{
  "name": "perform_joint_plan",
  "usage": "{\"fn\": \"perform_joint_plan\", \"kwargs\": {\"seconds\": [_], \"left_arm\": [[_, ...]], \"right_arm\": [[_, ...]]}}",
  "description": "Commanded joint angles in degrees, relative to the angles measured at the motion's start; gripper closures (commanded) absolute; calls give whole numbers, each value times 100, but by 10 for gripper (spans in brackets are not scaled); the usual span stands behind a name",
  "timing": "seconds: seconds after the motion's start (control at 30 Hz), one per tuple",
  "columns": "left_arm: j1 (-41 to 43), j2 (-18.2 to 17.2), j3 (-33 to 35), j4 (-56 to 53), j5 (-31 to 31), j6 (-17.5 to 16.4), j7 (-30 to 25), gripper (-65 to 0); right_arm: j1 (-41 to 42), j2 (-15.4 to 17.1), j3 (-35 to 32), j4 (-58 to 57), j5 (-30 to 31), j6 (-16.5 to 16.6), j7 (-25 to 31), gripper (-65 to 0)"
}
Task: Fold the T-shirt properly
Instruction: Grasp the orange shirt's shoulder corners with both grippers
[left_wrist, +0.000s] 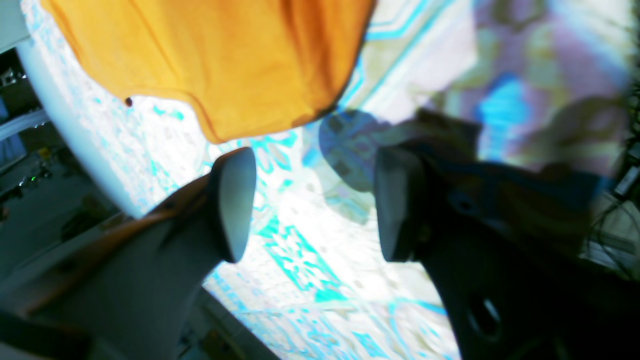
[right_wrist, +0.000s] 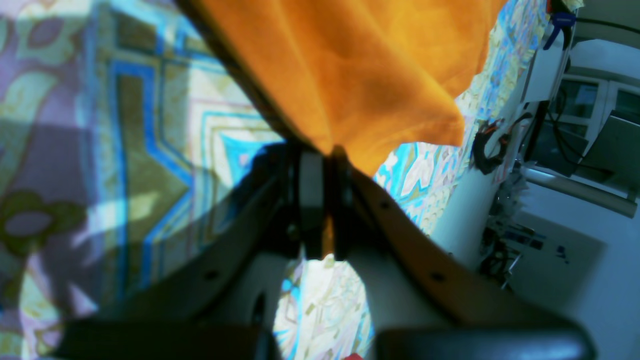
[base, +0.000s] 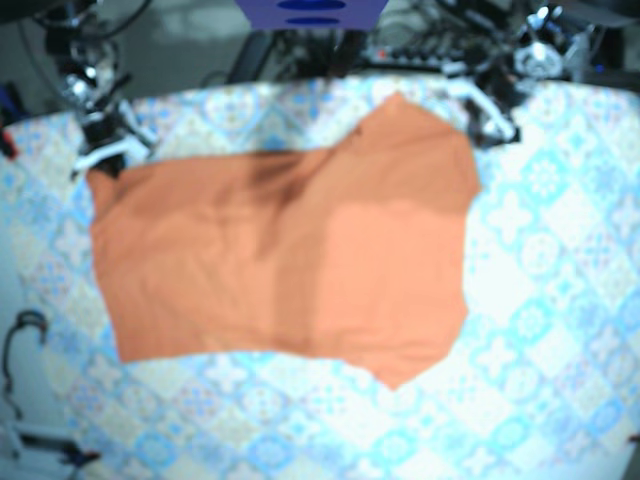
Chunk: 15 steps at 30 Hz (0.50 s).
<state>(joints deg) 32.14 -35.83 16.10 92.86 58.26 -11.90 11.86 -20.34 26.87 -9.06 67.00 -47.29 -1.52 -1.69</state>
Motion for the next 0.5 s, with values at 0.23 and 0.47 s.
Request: {"fn": "perform_joint_plan", "kwargs": {"seconds": [0.23,0.47], "left_arm": [[-344,-34,311,-104,-2,-1,32,-375],[-502,-34,821,-104,51,-1,32,-375]], "right_arm": [[-89,95,-22,-208,-383,174,-591,-24],[-89,95,-22,-208,-392,174,-600,-24]]}}
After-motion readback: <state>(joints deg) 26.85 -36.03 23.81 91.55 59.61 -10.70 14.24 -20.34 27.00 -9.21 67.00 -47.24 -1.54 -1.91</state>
